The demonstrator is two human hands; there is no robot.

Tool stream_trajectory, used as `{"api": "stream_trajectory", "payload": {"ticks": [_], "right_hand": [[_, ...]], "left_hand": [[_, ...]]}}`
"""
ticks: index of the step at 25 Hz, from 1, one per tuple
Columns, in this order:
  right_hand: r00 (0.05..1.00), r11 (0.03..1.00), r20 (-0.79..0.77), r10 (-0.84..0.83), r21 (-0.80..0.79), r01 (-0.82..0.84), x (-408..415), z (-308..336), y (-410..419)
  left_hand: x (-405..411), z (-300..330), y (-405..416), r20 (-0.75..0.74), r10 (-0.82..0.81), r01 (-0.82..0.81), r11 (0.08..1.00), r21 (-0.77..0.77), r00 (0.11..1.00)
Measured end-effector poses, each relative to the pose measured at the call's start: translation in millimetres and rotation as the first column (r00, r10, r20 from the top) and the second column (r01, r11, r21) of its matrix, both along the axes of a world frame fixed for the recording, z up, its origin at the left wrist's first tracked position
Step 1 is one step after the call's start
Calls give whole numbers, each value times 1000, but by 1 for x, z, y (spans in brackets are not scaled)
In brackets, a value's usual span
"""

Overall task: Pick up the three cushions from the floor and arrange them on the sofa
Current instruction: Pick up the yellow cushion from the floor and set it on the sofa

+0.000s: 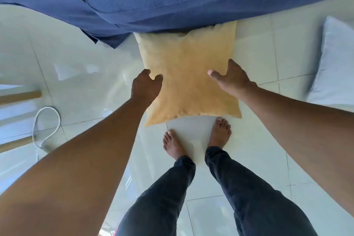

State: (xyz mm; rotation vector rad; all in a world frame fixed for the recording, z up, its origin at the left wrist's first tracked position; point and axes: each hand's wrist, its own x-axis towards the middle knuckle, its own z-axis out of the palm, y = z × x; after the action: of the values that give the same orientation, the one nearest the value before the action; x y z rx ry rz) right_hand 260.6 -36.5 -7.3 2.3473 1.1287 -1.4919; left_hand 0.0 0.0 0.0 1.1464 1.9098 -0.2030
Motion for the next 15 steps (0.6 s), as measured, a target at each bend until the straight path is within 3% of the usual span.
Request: {"api": "stream_trajectory", "payload": {"ticks": [3, 5, 9, 12, 15], "right_hand": [[982, 985, 79, -171, 4, 171, 14, -67, 12], [944, 946, 51, -325, 20, 324, 19, -95, 19], [778, 779, -61, -625, 18, 627, 26, -141, 23], [704, 716, -132, -698, -82, 694, 29, -157, 21], [661, 694, -222, -716, -136, 707, 31, -147, 17]], "left_hand": [[-7, -69, 15, -19, 130, -130, 991, -20, 991], [-15, -97, 24, 7, 284, -284, 958, -43, 959], [-33, -144, 29, 126, 605, -595, 796, -108, 786], [-31, -157, 26, 318, 615, -533, 787, -311, 722], [-16, -148, 20, 370, 606, -496, 792, -355, 704]]}}
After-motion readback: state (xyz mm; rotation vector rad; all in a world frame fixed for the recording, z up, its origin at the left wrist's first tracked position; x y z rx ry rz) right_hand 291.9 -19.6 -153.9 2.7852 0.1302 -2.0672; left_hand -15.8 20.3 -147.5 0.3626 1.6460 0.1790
